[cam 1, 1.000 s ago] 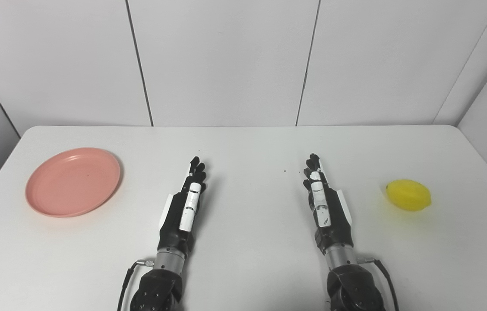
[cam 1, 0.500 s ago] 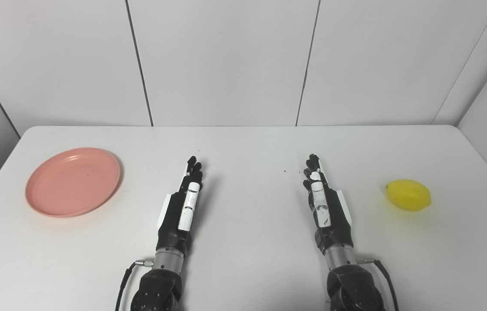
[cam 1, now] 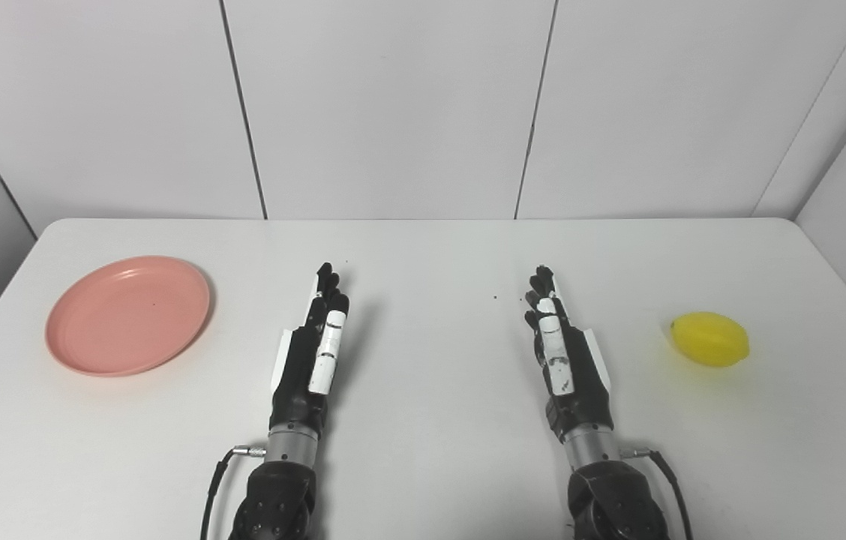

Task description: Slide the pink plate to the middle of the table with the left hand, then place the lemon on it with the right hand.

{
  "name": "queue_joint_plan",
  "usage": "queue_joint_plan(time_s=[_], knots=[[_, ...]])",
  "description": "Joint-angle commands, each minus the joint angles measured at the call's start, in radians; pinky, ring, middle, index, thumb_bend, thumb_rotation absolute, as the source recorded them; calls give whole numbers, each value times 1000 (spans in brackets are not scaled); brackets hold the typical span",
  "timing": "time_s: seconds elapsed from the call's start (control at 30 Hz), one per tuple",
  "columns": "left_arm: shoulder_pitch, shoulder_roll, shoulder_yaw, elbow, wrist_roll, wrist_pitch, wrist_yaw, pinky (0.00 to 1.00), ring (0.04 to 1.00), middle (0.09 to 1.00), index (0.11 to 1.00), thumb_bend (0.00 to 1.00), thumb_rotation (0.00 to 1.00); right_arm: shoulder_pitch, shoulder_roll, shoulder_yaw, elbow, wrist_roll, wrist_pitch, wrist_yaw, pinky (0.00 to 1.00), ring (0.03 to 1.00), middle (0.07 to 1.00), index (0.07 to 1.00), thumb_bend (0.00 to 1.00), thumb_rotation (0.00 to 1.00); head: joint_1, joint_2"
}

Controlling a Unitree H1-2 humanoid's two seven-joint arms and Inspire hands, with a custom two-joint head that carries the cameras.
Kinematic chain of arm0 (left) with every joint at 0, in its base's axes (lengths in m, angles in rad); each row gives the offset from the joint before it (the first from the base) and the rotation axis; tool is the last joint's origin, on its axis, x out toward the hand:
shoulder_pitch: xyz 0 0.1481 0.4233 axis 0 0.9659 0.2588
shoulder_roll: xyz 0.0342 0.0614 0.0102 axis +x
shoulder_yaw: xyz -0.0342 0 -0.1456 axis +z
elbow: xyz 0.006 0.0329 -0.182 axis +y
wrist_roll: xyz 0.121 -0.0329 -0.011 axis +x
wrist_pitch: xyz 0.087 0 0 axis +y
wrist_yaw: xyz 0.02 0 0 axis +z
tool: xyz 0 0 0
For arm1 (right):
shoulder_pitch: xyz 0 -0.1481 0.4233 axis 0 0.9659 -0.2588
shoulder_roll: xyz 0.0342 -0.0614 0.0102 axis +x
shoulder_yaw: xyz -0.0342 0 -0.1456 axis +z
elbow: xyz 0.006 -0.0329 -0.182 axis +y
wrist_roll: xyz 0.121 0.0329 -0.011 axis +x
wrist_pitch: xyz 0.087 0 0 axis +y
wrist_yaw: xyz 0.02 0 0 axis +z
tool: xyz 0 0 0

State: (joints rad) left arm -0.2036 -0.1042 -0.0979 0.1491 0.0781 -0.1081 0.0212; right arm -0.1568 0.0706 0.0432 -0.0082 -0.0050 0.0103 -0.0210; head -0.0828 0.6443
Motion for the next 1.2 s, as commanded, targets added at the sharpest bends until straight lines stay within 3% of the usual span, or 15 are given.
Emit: queue_joint_plan(time_s=[0.0,0.27,0.5,0.63,0.9,1.17], knots=[[-2,6,1,10,-25,-36,-21,1000,1000,1000,1000,486,1000,-14,2,6,-39,1,6,6,1000,1000,1000,1000,773,1000,-1,1],[-4,7,1,9,-78,-34,-62,996,1000,1000,1000,457,1000,-21,6,1,-30,6,2,4,1000,1000,1000,1000,769,1000,0,-5],[-1,14,-4,6,-88,-21,-77,991,1000,1000,1000,558,1000,-28,6,-5,-7,23,-28,12,1000,1000,1000,984,786,1000,5,-5],[-1,10,-1,8,-95,-24,-79,1000,1000,1000,1000,558,1000,-32,4,-3,-3,35,-29,19,1000,1000,1000,982,795,1000,5,-7],[-1,19,-11,20,-41,-70,-65,1000,1000,1000,1000,517,1000,-28,-3,13,-19,12,-18,15,1000,1000,1000,1000,783,1000,3,-4],[10,24,-20,-2,7,-45,-53,1000,1000,1000,1000,531,1000,-16,-1,18,-30,2,-12,8,1000,1000,1000,1000,794,1000,1,4]])
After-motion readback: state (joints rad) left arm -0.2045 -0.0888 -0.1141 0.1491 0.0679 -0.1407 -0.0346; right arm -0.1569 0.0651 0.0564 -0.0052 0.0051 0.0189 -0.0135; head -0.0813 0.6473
